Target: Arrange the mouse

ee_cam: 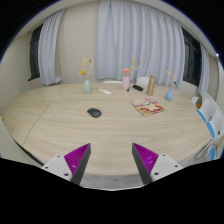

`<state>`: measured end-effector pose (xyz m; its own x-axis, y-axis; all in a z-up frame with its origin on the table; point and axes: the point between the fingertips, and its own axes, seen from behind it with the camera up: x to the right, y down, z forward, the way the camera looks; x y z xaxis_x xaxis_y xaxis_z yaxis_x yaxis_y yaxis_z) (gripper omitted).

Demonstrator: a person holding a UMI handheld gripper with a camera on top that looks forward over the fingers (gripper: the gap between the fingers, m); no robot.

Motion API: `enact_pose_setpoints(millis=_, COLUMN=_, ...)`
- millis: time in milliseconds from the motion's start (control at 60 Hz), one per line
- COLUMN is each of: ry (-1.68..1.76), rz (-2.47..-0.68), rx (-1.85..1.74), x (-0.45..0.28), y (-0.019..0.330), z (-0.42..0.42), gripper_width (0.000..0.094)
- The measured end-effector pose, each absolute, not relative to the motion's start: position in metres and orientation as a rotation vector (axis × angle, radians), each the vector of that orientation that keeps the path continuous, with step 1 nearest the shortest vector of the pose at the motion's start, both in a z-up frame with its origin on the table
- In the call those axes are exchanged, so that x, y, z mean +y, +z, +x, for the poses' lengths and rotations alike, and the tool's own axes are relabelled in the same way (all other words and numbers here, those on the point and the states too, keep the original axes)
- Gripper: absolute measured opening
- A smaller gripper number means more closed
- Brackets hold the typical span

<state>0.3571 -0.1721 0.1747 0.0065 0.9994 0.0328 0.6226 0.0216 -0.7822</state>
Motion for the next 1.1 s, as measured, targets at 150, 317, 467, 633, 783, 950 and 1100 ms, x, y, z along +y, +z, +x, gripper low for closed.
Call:
enact_pose_setpoints(millis=150, ry=0.818, rz=-1.663, rx=-1.717, x=-0.200, y=0.164, z=0.355, gripper_width=0.0847)
enact_pose_setpoints(millis=317, ry=0.878, rz=-1.610, rx=-1.754, x=-0.239, y=0.152, z=0.344, gripper_width=0.0850)
enact_pose_setpoints(millis=467, ry=0.914, rz=-1.573, rx=-1.759, x=-0.267, y=0.139, z=0.329, gripper_width=0.0849)
enact_pose_setpoints(millis=633, ry=0.929, rz=-1.551, rx=-1.737, x=-0.284, y=0.120, z=0.303, gripper_width=0.0847)
enact_pose_setpoints(millis=783, ry=0.929, rz=-1.532, rx=-1.710, x=-0.285, y=0.101, z=0.268, gripper_width=0.0848)
enact_pose_setpoints(millis=950, ry=0.940, rz=-1.560, rx=-1.690, x=-0.285, y=0.077, z=0.219, gripper_width=0.0854)
enact_pose_setpoints(millis=1100, ry=0.879, rz=-1.550, rx=-1.683, x=-0.273, y=0.059, z=0.171, gripper_width=0.0853)
